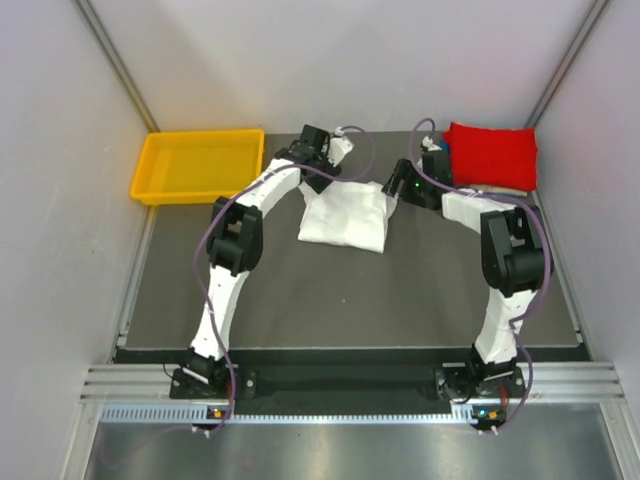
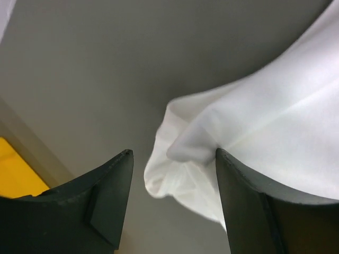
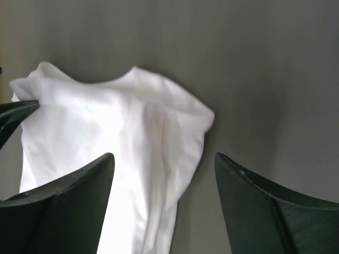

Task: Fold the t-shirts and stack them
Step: Fold the tshirt, then neatly place the folded tshirt to the corner

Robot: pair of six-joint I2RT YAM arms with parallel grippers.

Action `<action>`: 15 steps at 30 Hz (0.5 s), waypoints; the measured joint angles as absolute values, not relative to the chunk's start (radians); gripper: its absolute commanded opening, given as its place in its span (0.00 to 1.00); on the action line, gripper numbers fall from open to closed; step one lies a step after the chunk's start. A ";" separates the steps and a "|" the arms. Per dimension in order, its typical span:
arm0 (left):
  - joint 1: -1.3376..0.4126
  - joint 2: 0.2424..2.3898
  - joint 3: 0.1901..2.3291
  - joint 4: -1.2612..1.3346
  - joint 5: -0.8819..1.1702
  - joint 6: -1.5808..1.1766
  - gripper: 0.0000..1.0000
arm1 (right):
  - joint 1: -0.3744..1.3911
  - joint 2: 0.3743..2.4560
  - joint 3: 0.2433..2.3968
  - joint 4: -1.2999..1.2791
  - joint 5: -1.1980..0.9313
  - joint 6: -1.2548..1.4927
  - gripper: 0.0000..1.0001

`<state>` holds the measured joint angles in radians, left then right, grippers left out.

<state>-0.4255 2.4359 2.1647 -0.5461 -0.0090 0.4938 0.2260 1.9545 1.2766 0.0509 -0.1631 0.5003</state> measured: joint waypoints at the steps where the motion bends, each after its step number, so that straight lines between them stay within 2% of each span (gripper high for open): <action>1: -0.421 2.415 2.137 -0.541 -0.004 0.482 0.69 | 0.226 1.934 1.250 0.044 -0.165 0.513 0.77; 3: -0.406 2.354 2.063 -0.542 0.024 0.459 0.76 | 0.228 1.902 1.201 0.045 -0.179 0.550 0.81; 7: -0.375 2.204 1.896 -0.530 0.066 0.434 0.76 | 0.234 1.914 1.164 0.064 -0.238 0.606 0.81; 10: -0.359 2.105 1.790 -0.522 0.077 0.427 0.76 | 0.247 1.969 1.170 0.107 -0.299 0.641 0.71; 11: -0.355 2.080 1.760 -0.521 0.082 0.425 0.76 | 0.254 1.981 1.185 0.110 -0.308 0.649 0.53; 13: -0.347 2.038 1.708 -0.515 0.095 0.419 0.75 | 0.266 2.014 1.213 0.120 -0.334 0.664 0.28; 14: -0.341 2.021 1.684 -0.515 0.110 0.415 0.76 | 0.269 2.027 1.219 0.126 -0.344 0.672 0.11; 15: -0.336 2.007 1.664 -0.517 0.126 0.411 0.75 | 0.271 2.041 1.224 0.127 -0.352 0.685 0.05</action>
<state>-0.3355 2.0071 1.6642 -0.5171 0.1261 0.4107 0.2710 2.0407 1.2236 0.1268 -0.3523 0.6853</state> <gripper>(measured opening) 0.756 0.177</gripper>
